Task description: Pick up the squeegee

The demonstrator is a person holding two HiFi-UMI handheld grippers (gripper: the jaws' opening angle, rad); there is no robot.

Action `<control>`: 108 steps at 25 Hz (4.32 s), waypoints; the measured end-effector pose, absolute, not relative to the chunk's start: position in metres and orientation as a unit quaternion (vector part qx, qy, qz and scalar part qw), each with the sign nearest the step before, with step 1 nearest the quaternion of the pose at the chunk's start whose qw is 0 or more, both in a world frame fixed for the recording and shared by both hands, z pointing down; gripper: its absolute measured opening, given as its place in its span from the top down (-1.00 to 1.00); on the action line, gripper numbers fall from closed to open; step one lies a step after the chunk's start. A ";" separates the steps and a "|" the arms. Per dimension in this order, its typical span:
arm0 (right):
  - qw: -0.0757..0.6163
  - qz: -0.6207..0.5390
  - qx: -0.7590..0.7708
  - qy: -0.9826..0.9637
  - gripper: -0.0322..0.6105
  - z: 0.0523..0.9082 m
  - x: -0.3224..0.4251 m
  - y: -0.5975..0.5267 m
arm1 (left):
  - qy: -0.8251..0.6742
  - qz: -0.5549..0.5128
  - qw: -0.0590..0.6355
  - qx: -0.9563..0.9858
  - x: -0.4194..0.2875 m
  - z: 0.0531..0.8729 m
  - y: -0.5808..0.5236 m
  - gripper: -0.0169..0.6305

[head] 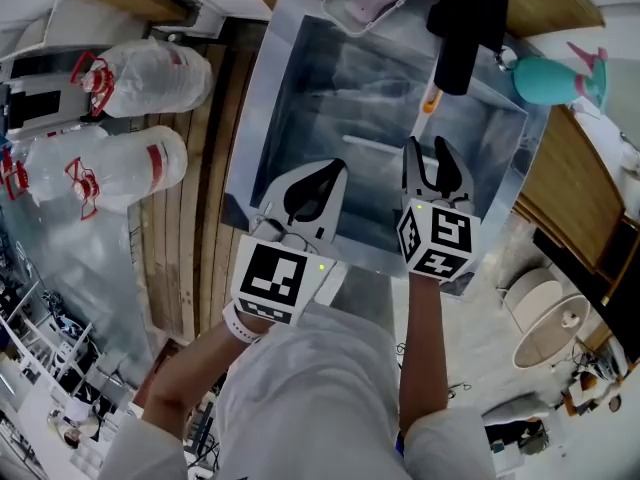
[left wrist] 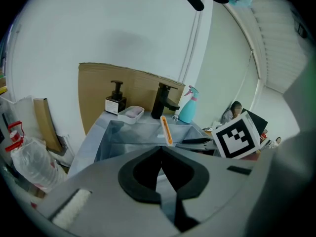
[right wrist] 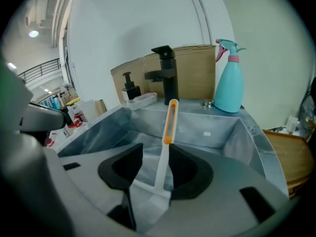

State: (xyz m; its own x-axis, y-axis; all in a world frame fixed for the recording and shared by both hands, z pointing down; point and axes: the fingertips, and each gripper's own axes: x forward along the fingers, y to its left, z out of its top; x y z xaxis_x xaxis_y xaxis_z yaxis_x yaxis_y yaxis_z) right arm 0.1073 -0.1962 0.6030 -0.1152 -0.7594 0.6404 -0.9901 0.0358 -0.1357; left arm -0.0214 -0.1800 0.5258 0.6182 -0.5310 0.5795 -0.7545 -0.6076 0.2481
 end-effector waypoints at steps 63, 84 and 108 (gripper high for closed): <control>0.221 0.208 0.569 -0.765 0.71 0.514 0.049 -0.173 | -0.442 0.193 0.216 0.849 -0.054 0.457 -0.148 0.93; 0.146 0.098 0.626 -0.760 0.71 0.338 0.109 -0.105 | -0.481 0.122 0.156 0.854 -0.070 0.335 -0.103 0.93; 0.077 0.088 0.644 -0.756 0.71 0.287 0.134 -0.060 | -0.490 0.098 0.109 0.860 -0.072 0.280 -0.069 0.93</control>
State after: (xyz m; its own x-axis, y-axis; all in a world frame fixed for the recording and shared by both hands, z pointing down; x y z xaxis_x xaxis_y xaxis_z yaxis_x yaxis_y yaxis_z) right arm 0.1338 -0.0601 0.2866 -0.1593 -0.9602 0.2296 -0.9872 0.1558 -0.0335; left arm -0.0720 -0.0687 0.2803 0.5013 -0.8203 0.2755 -0.8630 -0.4970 0.0903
